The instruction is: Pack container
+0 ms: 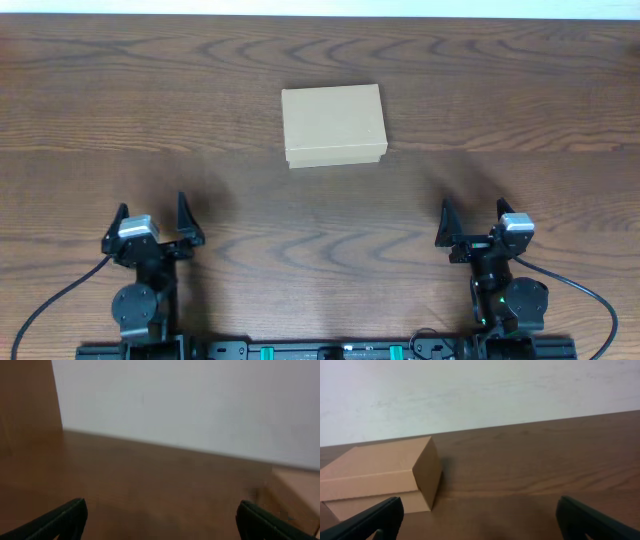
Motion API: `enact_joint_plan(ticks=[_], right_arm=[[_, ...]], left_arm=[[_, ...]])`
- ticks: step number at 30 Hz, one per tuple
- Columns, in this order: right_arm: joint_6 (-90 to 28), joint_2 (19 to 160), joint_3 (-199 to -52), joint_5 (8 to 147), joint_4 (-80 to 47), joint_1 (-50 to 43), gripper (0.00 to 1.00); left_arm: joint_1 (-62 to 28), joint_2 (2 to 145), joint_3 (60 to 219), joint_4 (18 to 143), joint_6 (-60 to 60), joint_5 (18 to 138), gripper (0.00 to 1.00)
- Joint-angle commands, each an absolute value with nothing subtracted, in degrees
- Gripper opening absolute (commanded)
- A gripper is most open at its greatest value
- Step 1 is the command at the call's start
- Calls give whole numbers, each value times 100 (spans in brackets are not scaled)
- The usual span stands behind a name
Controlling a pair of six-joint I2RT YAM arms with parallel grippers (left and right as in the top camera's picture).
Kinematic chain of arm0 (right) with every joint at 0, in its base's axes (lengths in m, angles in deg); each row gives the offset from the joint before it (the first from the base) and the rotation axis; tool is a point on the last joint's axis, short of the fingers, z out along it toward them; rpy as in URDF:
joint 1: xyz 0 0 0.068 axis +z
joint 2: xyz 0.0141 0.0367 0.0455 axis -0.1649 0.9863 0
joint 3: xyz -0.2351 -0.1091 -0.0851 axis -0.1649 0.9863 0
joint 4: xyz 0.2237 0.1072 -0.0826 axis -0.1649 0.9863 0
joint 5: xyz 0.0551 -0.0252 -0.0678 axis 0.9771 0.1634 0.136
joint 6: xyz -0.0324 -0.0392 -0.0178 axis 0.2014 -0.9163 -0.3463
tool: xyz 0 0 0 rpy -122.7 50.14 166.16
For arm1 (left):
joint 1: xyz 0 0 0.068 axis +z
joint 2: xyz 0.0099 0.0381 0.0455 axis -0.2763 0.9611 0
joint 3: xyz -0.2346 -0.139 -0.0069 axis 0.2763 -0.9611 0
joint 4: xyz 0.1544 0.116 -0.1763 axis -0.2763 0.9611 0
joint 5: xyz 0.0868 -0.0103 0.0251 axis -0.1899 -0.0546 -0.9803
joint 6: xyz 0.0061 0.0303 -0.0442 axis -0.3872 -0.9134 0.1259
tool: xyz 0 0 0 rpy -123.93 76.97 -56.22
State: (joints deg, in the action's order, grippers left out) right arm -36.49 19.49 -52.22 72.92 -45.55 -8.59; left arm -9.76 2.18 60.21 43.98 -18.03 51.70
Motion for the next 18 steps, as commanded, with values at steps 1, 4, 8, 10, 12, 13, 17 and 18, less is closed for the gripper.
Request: enact_joint_plan(ticks=[1,4,8,10,12,13,17,18], right_arm=[[-3592,1912,-5198,7259,-4548,-920,99],[-3592,1912,-5198,7257,-4548,-920,99],[-3592,1912,-5198,7257,-4548,-920,99],[-3592,1912,-5198,7259,-4548,-920,99],[-3592,1912,-5198,7259,-4548,-920,99],[-3592,1912,-5198,7259,-4548,-920,99],[-3592,1912,-5198,7259,-4548,-920,99],[-3592,1912,-5198,7257,-4548,-920,99]], left_arm=[[-969,170,6017,4772,-1784,5144,96],[-969,170,6017,5180,-1803,5140,96],[-967,181,6017,5178,-1803,5101,96],[-969,181,6017,5176,-1801,5107,96],[-969,181,6017,5176,-1801,5107,96],[-967,181,6017,5176,-1801,5107,96],[-969,181,6017,5176,-1801,5107,96],[-969,181,6017,5176,-1801,5107,96]])
